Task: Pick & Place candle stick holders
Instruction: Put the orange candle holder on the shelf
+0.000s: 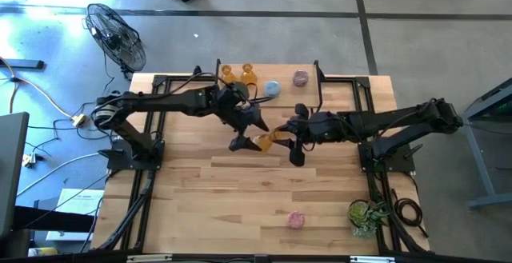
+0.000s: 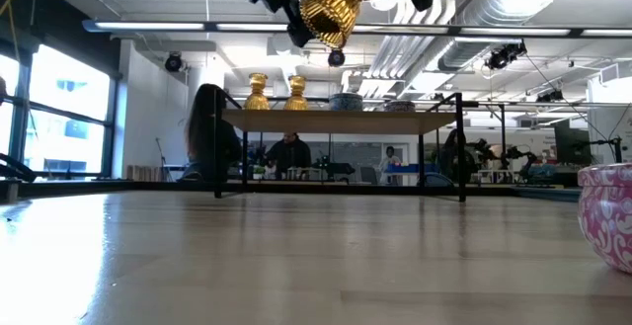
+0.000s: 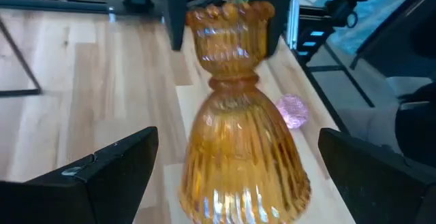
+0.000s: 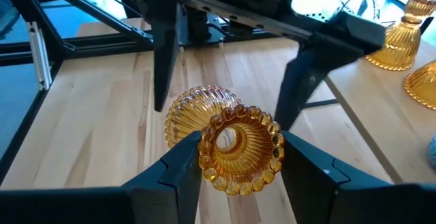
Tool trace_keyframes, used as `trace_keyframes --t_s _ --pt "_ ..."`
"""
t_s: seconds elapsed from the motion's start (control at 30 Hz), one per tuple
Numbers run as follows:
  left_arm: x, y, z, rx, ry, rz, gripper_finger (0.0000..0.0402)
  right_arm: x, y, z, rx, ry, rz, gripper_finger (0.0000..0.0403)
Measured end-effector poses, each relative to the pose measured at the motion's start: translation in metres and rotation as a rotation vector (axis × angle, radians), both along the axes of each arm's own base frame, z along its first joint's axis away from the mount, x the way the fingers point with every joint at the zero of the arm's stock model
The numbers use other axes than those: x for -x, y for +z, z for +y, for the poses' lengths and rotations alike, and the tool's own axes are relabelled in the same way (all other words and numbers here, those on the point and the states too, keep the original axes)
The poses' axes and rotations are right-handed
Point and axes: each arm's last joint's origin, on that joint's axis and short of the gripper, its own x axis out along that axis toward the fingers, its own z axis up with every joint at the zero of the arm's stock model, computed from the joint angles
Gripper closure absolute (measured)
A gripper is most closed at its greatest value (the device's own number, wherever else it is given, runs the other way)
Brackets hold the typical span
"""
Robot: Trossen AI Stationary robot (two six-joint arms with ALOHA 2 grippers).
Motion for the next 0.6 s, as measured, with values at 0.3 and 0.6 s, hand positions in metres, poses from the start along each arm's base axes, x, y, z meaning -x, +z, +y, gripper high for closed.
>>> trace_keyframes --t_s 0.3,0.6 --pt "-0.015 0.000 -0.005 0.045 -0.060 0.001 0.0002 -0.009 -0.011 0.000 0.006 -0.002 0.041 0.0245" --pt "-0.027 -0.018 -0.016 0.054 -0.104 0.045 0.0002 -0.011 -0.011 0.001 0.008 0.002 0.027 0.0245"
